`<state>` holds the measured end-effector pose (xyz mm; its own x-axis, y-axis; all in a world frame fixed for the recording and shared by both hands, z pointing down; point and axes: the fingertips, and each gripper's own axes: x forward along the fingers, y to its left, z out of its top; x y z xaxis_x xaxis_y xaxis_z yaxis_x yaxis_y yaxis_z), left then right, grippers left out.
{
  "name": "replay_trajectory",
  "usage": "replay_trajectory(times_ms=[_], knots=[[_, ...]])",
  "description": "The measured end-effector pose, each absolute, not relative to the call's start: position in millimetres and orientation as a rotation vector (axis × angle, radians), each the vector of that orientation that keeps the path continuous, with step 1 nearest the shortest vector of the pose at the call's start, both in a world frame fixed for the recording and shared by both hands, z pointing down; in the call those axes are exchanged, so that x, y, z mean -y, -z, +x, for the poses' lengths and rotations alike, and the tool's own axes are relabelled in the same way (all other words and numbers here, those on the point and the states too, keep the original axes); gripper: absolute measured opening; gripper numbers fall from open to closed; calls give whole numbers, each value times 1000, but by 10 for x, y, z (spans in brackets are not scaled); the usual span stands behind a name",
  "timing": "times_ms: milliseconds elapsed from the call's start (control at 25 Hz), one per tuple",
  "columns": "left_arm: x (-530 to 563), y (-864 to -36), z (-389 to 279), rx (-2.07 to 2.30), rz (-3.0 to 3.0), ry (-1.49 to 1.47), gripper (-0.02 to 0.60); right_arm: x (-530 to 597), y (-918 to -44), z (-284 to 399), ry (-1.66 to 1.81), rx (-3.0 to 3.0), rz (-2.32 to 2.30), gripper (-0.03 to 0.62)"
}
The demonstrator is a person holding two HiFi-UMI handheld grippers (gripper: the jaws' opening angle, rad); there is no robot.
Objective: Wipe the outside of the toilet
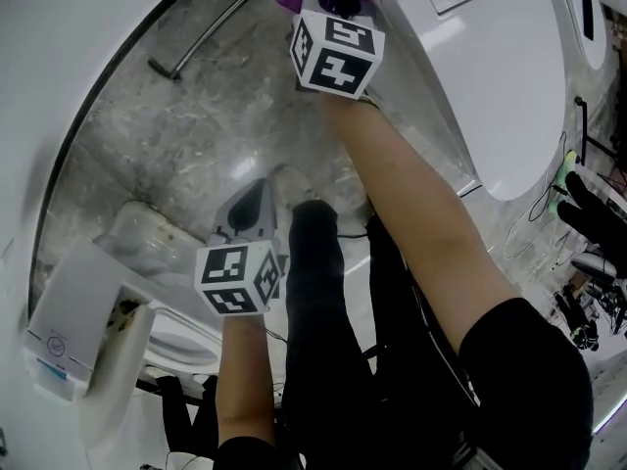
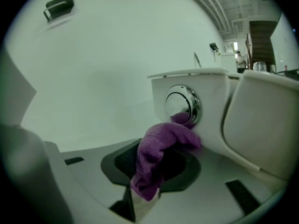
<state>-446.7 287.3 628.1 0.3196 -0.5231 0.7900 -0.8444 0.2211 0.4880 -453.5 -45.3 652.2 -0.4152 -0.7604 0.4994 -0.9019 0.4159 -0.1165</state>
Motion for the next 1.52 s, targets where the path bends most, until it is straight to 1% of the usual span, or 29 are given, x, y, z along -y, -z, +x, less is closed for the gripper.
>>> replay_trajectory(times_ms=[120,240,360,520,640,800,1080,1280,1520], knots=[[-2841,-6171,-4473,1370,1437,-337,8,280,-6410,-4543,-537,2369,1325,106],[-2783,-6014,-4462,1402,1453,-338,8,40,-6099,-4531,-531,2462,1226,106],[-2685,-5756,-4379,1427,1486,-355,8,-178,-5644,-4417,-555,2545,1155,106],[-2499,-5273,-4108,1460,1511,-321,8,-263,-4907,-4027,-522,2595,1132,95],[-2268,-4795,-3810,1473,1565,-268,9,-188,-4276,-3608,-428,2611,1141,86],[-2018,-3987,-3388,1528,1636,-240,8,-193,-3445,-2937,-421,2653,1173,84],[-1508,-2484,-2619,1686,1791,-270,8,-283,-2055,-1570,-420,2688,1322,84],[-1440,-1376,-1855,1728,1875,-202,8,-440,-1175,-434,-442,2655,1442,84],[-1406,-339,-1338,1815,1939,-185,8,-517,-193,285,-403,2706,1492,84]])
